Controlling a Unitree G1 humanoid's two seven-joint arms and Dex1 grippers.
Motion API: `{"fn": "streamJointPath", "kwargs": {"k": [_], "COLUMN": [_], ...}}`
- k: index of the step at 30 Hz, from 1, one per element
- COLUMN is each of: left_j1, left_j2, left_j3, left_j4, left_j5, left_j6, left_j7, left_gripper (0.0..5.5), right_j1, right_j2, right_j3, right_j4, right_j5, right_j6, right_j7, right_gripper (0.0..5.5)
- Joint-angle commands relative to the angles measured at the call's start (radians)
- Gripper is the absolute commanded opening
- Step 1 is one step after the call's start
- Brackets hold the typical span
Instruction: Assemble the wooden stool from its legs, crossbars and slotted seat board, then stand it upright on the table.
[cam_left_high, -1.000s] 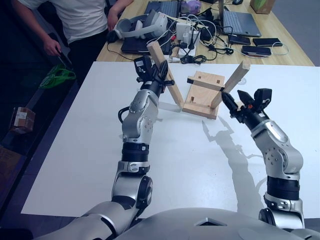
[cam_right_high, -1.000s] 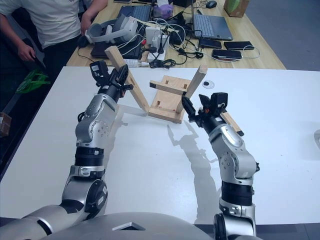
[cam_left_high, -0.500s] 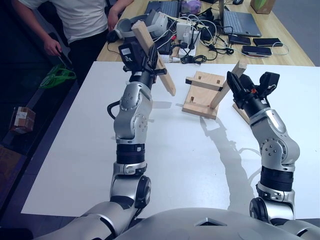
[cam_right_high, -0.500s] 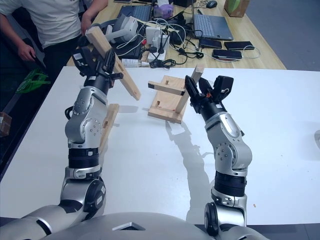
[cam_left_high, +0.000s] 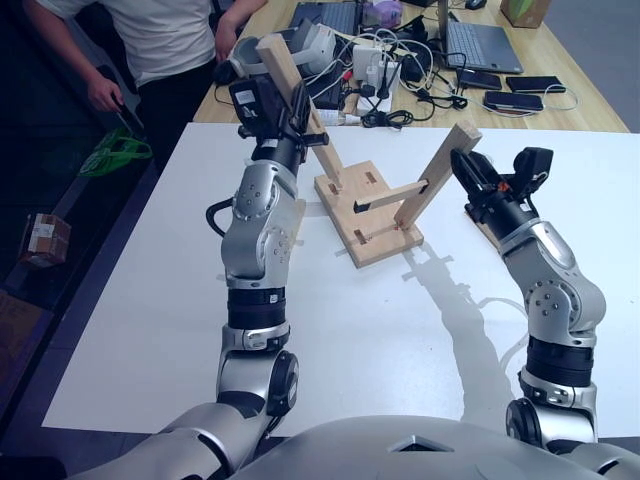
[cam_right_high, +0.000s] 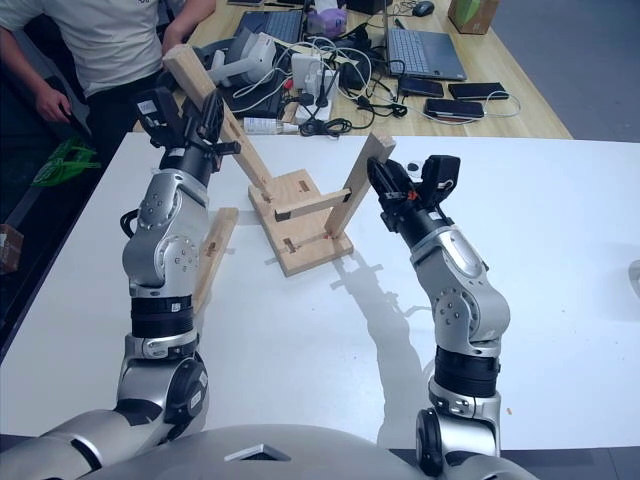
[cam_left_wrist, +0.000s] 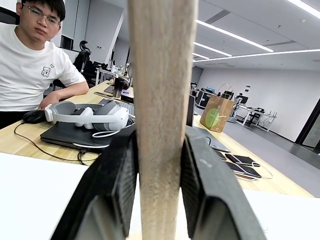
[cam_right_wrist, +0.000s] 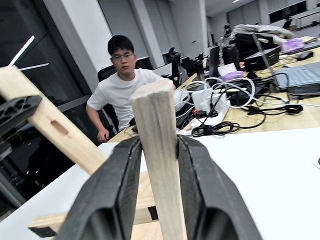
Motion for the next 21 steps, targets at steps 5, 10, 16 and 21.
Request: {"fn": "streamJointPath", "kwargs": {"k": [5, 10, 16, 21], "left_j1": [0.060, 0.073, 0.089, 0.078], "left_j2": [0.020, 0.015, 0.020, 0.020], "left_j3": [0.014, 0.045, 0.056, 0.050], "left_j4": [-0.088, -0.148, -0.197, -0.208], "left_j5": [0.007, -0.002, -0.006, -0.008], "left_j6": [0.085, 0.144, 0.192, 0.212], "left_j7": [0.030, 0.074, 0.085, 0.083], "left_gripper": [1.03, 1.03, 1.03, 1.03], "right_j1": [0.067, 0.129, 0.170, 0.030], "right_j2": [-0.079, -0.158, -0.275, -0.209], "right_j3": [0.054, 0.124, 0.183, 0.252], "right_j4": [-0.031, -0.069, 0.110, 0.396], "right_j5": [-0.012, -0.026, -0.128, -0.233], "right_j6": [0.027, 0.056, 0.011, -0.122], "right_j7": [0.084, 0.180, 0.304, 0.352], "right_gripper": [1.82, 2.68, 2.91, 2.91]}}
